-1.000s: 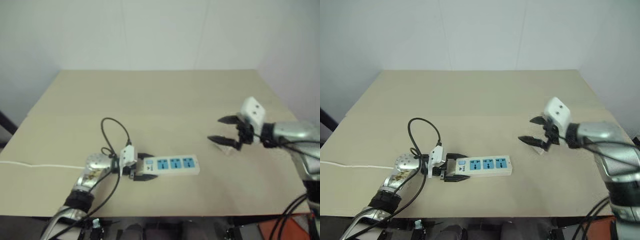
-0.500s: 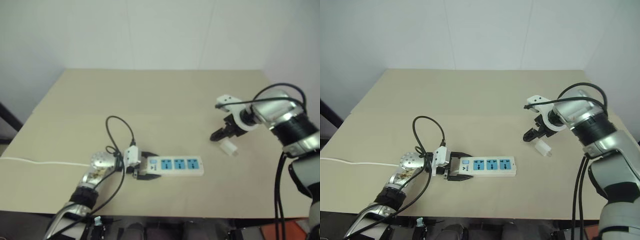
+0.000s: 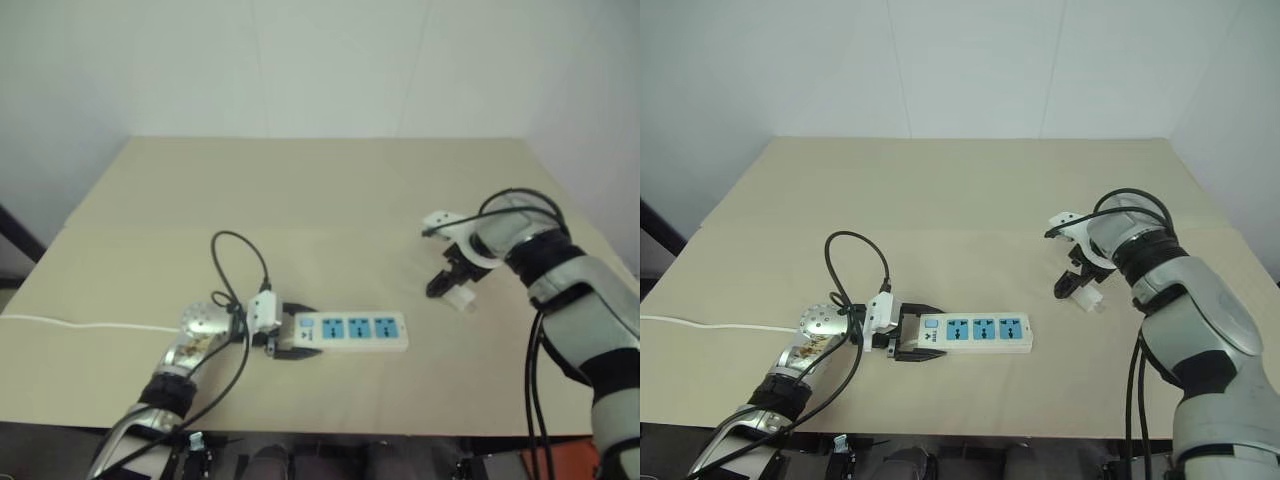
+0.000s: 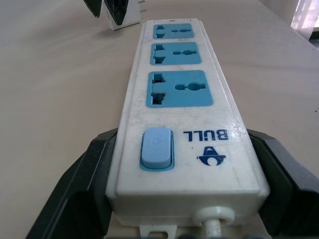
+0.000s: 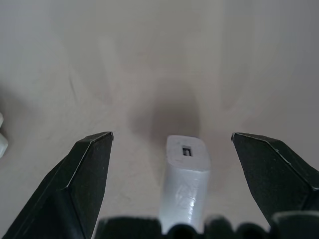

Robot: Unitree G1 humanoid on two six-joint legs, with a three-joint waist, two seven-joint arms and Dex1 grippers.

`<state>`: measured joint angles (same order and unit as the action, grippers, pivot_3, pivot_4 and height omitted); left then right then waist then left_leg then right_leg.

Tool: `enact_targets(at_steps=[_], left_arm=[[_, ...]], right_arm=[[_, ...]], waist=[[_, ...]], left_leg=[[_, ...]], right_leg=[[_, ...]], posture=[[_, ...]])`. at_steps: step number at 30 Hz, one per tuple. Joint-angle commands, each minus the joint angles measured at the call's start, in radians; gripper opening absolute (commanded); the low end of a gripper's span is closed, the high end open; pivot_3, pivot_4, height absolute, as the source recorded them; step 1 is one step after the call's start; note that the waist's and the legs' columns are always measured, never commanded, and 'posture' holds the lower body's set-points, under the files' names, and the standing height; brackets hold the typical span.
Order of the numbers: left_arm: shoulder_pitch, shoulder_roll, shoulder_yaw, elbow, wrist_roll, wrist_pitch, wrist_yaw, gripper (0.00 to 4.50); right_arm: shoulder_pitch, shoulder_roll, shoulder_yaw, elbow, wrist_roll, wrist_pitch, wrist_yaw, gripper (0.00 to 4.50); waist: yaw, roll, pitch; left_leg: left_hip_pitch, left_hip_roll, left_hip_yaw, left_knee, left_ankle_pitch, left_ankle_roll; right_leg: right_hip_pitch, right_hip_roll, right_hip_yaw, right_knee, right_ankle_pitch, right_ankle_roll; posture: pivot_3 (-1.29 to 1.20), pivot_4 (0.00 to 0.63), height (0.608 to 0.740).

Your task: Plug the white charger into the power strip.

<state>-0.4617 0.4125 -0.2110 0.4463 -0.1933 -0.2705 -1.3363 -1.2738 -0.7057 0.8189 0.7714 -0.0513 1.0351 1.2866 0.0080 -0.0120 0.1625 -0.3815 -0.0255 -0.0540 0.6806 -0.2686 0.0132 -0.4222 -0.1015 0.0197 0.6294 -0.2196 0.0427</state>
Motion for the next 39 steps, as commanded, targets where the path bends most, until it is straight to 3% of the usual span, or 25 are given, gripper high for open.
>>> enact_targets(at_steps=[1,10,13,22,25,29,33,39], left_arm=[[0.018,0.004,-0.044,0.013,0.032,0.03,-0.018,3.31],[0.007,0.004,-0.044,0.021,0.036,0.039,-0.026,3.31],[0.006,0.003,-0.044,0.023,0.038,0.039,-0.024,3.31],[-0.001,0.005,-0.041,0.033,0.041,0.039,-0.021,3.31],[-0.003,0.008,-0.041,0.036,0.042,0.039,-0.022,3.31],[-0.01,0.012,-0.043,0.048,0.045,0.038,-0.028,3.31],[-0.019,0.014,-0.043,0.063,0.047,0.033,-0.033,3.31],[-0.041,0.029,-0.05,0.077,0.046,0.047,-0.05,3.31]], right_arm=[[0.011,-0.006,-0.01,0.0,-0.045,-0.015,0.028,4.5],[0.042,0.001,-0.028,0.0,-0.095,-0.019,0.057,4.5],[0.053,0.014,-0.042,-0.006,-0.105,-0.021,0.05,3.97],[0.083,0.046,-0.091,-0.02,-0.135,-0.03,0.027,1.11],[0.089,0.024,-0.156,-0.064,-0.125,-0.051,-0.006,1.11],[0.082,0.035,-0.486,-0.189,0.023,-0.136,-0.141,1.11],[0.228,0.063,-0.771,-0.462,0.212,-0.24,-0.184,1.11],[0.56,0.109,-0.835,-0.789,0.334,-0.436,-0.156,1.11]], waist=[[0.0,0.0,0.0],[-0.005,0.0,0.0],[-0.005,0.0,0.0],[-0.008,0.0,-0.002],[-0.01,0.0,-0.003],[-0.014,0.001,-0.003],[-0.008,0.0,-0.003],[-0.004,-0.003,-0.005]], left_leg=[[0.0,0.0,0.0,0.0,0.0,0.0],[0.0,0.0,0.0,0.0,0.0,0.0],[0.0,0.0,0.0,0.0,0.0,0.0],[0.001,0.0,0.0,0.0,0.0,0.0],[0.001,0.0,0.0,0.0,0.0,0.0],[0.001,0.0,0.0,0.0,0.0,0.0],[0.0,0.0,-0.001,-0.001,0.0,0.0],[0.0,0.001,-0.001,0.0,0.0,0.0]], right_leg=[[0.0,0.0,0.0,0.0,0.0,0.0],[0.0,0.0,0.0,0.0,0.0,0.0],[0.0,0.0,0.0,0.0,0.0,0.0],[0.001,0.0,0.0,0.0,0.0,0.0],[0.001,0.0,0.0,0.0,0.0,0.0],[0.0,0.0,0.0,0.001,0.0,0.0],[0.0,0.0,-0.001,0.0,0.0,0.0],[0.002,0.0,-0.002,-0.001,0.001,0.001]], posture=[[0.0,0.15,0.74],[0.0,0.15,0.74],[0.0,0.15,0.74],[0.0,0.15,0.74],[0.0,0.15,0.74],[0.0,0.15,0.74],[0.0,0.15,0.74],[0.0,0.15,0.74]])
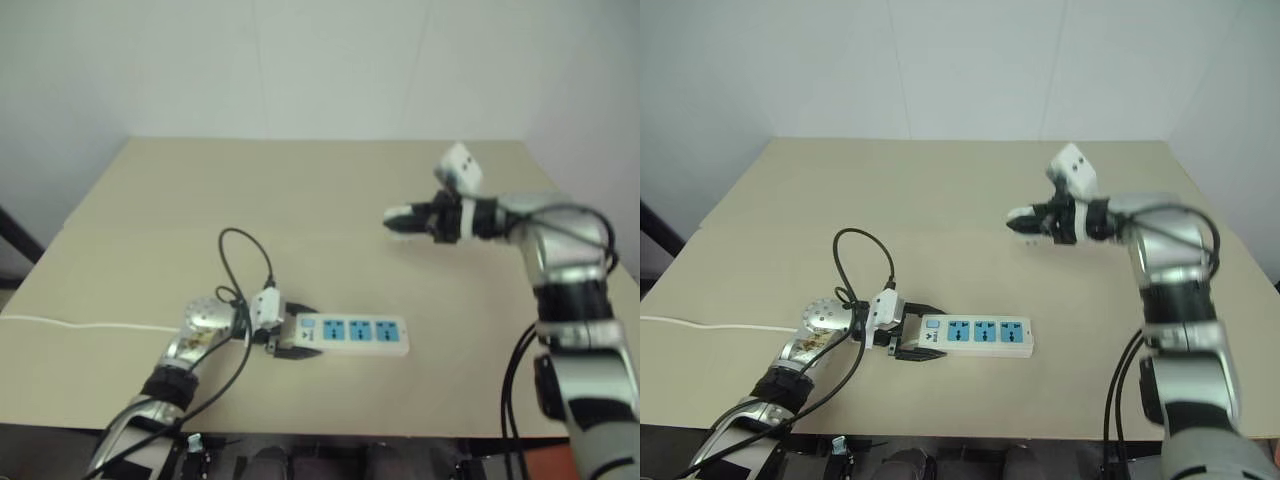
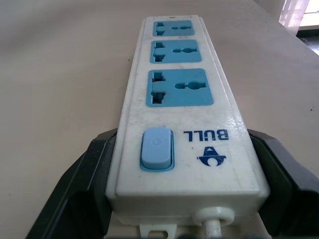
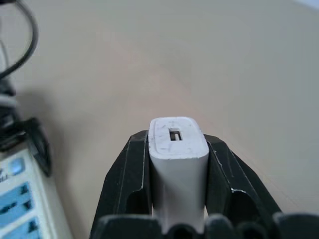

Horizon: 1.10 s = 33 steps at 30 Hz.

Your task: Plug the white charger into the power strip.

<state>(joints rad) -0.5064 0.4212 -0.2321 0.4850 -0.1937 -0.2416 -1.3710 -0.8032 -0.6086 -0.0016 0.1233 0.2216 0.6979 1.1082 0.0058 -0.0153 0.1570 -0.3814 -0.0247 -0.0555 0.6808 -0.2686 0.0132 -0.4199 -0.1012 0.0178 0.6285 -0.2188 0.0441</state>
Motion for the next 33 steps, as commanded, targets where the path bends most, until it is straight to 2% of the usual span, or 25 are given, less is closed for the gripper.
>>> enact_targets(at_steps=[1,3,5,9,12,17,33], left_arm=[[0.0,0.023,-0.03,0.04,0.046,0.021,-0.018,3.31],[-0.005,0.028,-0.028,0.044,0.045,0.022,-0.024,3.31],[-0.008,0.032,-0.026,0.046,0.043,0.025,-0.027,3.31],[-0.013,0.038,-0.022,0.047,0.045,0.031,-0.021,3.31],[-0.006,0.044,-0.021,0.032,0.042,0.04,-0.021,3.31],[0.01,0.055,-0.019,0.009,0.04,0.052,-0.018,3.31],[0.009,0.059,-0.017,-0.003,0.042,0.064,-0.01,3.31]], right_arm=[[0.138,0.043,-0.024,-0.176,0.086,-0.124,0.012,1.11],[0.222,0.116,-0.052,-0.2,0.156,-0.221,0.037,1.11],[0.272,0.146,-0.001,-0.185,0.154,-0.305,0.082,1.11],[0.306,0.242,0.07,-0.116,0.123,-0.444,0.07,1.11],[0.309,0.293,0.095,-0.079,0.127,-0.477,0.06,1.11],[0.306,0.326,0.136,-0.02,0.104,-0.544,0.052,1.11],[0.31,0.337,0.188,0.059,0.095,-0.593,0.049,1.11]], waist=[[-0.006,0.0,0.0],[-0.017,0.001,0.0],[-0.022,0.001,0.0],[-0.024,0.001,0.0],[-0.024,0.001,0.0],[-0.023,0.001,0.0],[-0.024,0.001,0.0]], left_leg=[[-0.001,0.0,0.0,0.0,0.0,0.0],[0.001,0.0,0.001,0.0,0.0,0.0],[0.002,0.0,0.001,0.0,0.0,0.0],[0.01,0.001,0.002,-0.001,0.0,0.0],[0.013,0.002,0.001,-0.001,0.0,0.0],[0.013,0.003,0.001,-0.001,0.0,0.0],[0.013,0.004,0.001,-0.001,0.0,0.0]], right_leg=[[-0.001,0.0,0.001,0.0,0.0,0.0],[-0.001,0.001,0.002,0.001,0.0,0.0],[0.0,0.001,0.003,0.001,0.0,0.0],[0.007,0.002,0.003,0.001,0.0,0.0],[0.009,0.003,0.003,0.001,0.0,0.0],[0.01,0.003,0.003,0.0,0.0,0.0],[0.009,0.005,0.003,0.0,0.0,-0.001]], posture=[[0.0,0.15,0.74],[0.0,0.15,0.74],[0.0,0.15,0.74],[0.0,0.15,0.74],[0.0,0.15,0.74],[0.0,0.15,0.74],[0.0,0.15,0.74]])
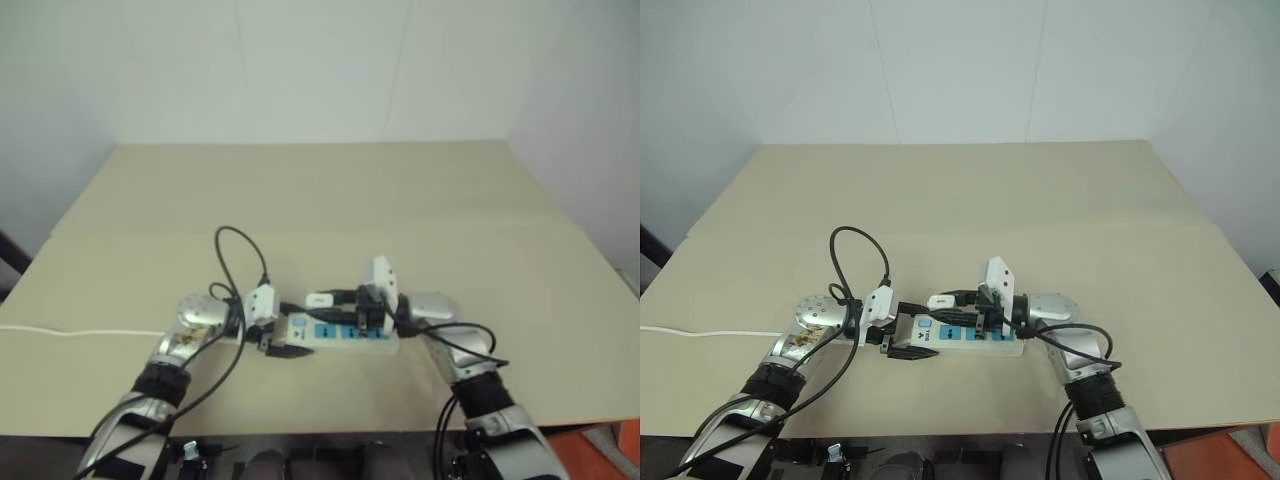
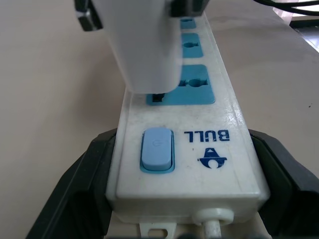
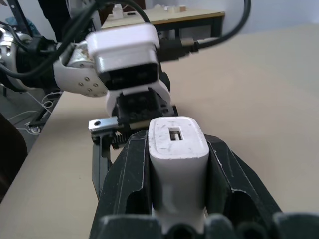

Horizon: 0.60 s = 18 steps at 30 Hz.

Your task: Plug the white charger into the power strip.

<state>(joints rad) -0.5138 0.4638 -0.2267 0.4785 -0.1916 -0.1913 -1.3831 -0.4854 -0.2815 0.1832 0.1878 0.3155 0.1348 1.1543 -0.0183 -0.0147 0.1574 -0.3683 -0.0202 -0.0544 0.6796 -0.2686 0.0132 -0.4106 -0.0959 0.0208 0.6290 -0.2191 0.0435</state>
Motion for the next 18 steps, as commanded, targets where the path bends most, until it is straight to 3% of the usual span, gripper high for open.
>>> enact_targets(at_steps=[1,18], left_arm=[[0.017,0.017,-0.023,0.002,0.039,0.014,0.002,3.31],[0.035,0.036,-0.021,-0.029,0.035,0.035,0.013,3.31]], right_arm=[[-0.008,0.01,0.006,-0.005,0.0,-0.032,0.004,1.11],[0.085,-0.045,0.033,0.193,-0.056,-0.133,0.073,1.11]], waist=[[0.0,0.0,0.0],[0.002,0.0,0.0]], left_leg=[[0.0,0.0,0.0,0.0,0.0,0.0],[0.004,0.0,0.0,-0.001,-0.001,0.001]], right_leg=[[0.0,0.0,0.0,0.0,0.0,0.0],[0.005,0.0,0.0,-0.004,0.0,0.0]], posture=[[0.0,0.15,0.74],[0.0,0.15,0.74]])
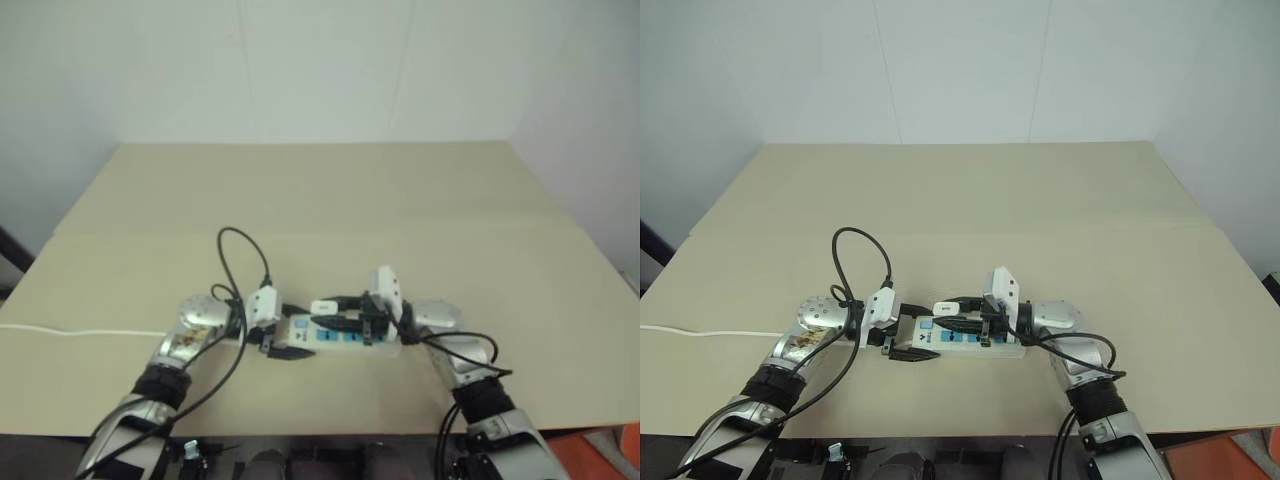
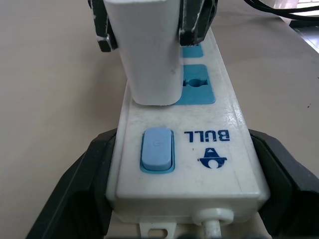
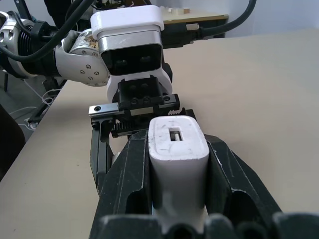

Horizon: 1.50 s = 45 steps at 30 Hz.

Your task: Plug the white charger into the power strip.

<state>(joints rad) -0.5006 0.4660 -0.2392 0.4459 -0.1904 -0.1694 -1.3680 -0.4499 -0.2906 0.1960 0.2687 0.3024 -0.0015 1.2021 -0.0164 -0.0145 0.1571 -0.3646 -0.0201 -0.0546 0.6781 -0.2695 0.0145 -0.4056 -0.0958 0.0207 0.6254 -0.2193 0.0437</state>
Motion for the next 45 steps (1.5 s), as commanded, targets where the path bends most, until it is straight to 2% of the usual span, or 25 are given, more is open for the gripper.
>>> enact_targets(at_steps=[1,7,22,24,29,31,32,33,35,37,45], left_arm=[[0.022,0.036,-0.008,0.004,0.034,0.013,-0.003,3.31],[0.022,0.049,-0.002,0.003,0.032,0.018,-0.002,3.31],[0.045,0.073,0.009,-0.027,0.025,0.037,0.023,3.31],[0.048,0.074,0.009,-0.033,0.024,0.041,0.025,3.31],[0.046,0.077,0.005,-0.034,0.021,0.043,0.03,3.31],[0.045,0.076,0.004,-0.034,0.02,0.044,0.032,3.31],[0.045,0.075,0.003,-0.035,0.02,0.045,0.033,3.31],[0.045,0.075,0.003,-0.036,0.019,0.049,0.035,3.31],[0.042,0.076,0.008,-0.055,-0.001,0.092,0.028,4.06],[0.043,0.078,0.02,-0.09,-0.027,0.126,0.021,4.45],[0.111,0.128,0.117,-0.345,-0.15,0.258,0.039,4.45]], right_arm=[[0.05,-0.036,0.018,0.132,-0.044,-0.002,0.026,1.11],[0.07,-0.069,0.053,0.189,-0.069,-0.021,0.06,1.11],[0.09,-0.109,0.11,0.261,-0.11,-0.064,0.093,1.11],[0.074,-0.105,0.114,0.265,-0.108,-0.053,0.093,1.85],[0.048,-0.11,0.127,0.27,-0.11,-0.048,0.101,3.58],[0.037,-0.111,0.125,0.271,-0.107,-0.04,0.104,4.27],[0.03,-0.113,0.125,0.269,-0.105,-0.034,0.11,4.45],[0.023,-0.115,0.124,0.268,-0.104,-0.028,0.114,4.45],[0.004,-0.122,0.121,0.269,-0.106,-0.023,0.12,4.5],[-0.012,-0.128,0.104,0.271,-0.105,-0.032,0.115,4.5],[-0.02,-0.237,-0.023,0.076,-0.001,0.019,0.129,4.5]], waist=[[0.0,0.0,0.0],[0.001,0.0,0.0],[0.001,-0.001,-0.016],[0.0,-0.003,-0.017],[-0.009,-0.019,-0.026],[-0.01,-0.021,-0.028],[-0.009,-0.022,-0.028],[-0.009,-0.022,-0.028],[-0.009,-0.023,-0.029],[-0.007,-0.023,-0.029],[0.008,-0.012,-0.017]], left_leg=[[0.003,0.0,0.0,-0.001,0.0,0.0],[0.012,0.0,0.0,-0.002,-0.001,0.001],[0.017,0.001,0.0,-0.002,-0.004,0.0],[0.018,0.001,-0.001,-0.003,-0.004,0.0],[0.025,0.004,-0.001,-0.009,-0.004,0.0],[0.028,0.006,-0.001,-0.01,-0.004,0.0],[0.028,0.007,-0.002,-0.01,-0.004,0.0],[0.028,0.008,-0.002,-0.01,-0.004,0.0],[0.028,0.008,-0.003,-0.011,-0.004,0.0],[0.028,0.008,-0.003,-0.011,-0.004,0.0],[0.023,0.007,-0.007,-0.011,-0.004,0.0]], right_leg=[[0.003,0.0,0.0,-0.001,0.0,0.0],[0.011,0.0,0.0,-0.001,-0.003,0.0],[0.017,0.0,0.0,-0.002,-0.005,0.0],[0.018,0.0,0.0,-0.002,-0.005,0.0],[0.02,0.004,0.0,-0.001,-0.008,-0.002],[0.022,0.005,0.0,0.0,-0.012,-0.002],[0.021,0.005,0.0,0.0,-0.013,-0.002],[0.021,0.006,0.0,0.0,-0.013,-0.002],[0.02,0.006,0.0,0.0,-0.013,-0.003],[0.02,0.006,0.0,0.001,-0.013,-0.003],[0.017,0.002,0.0,0.0,-0.013,-0.004]], posture=[[0.0,0.15,0.74],[0.0,0.15,0.74],[0.0,0.15,0.74],[0.0,0.15,0.74],[0.0,0.15,0.74],[0.0,0.15,0.74],[0.0,0.15,0.74],[0.0,0.15,0.74],[0.0,0.15,0.74],[0.0,0.15,0.74],[0.0,0.15,0.74]])
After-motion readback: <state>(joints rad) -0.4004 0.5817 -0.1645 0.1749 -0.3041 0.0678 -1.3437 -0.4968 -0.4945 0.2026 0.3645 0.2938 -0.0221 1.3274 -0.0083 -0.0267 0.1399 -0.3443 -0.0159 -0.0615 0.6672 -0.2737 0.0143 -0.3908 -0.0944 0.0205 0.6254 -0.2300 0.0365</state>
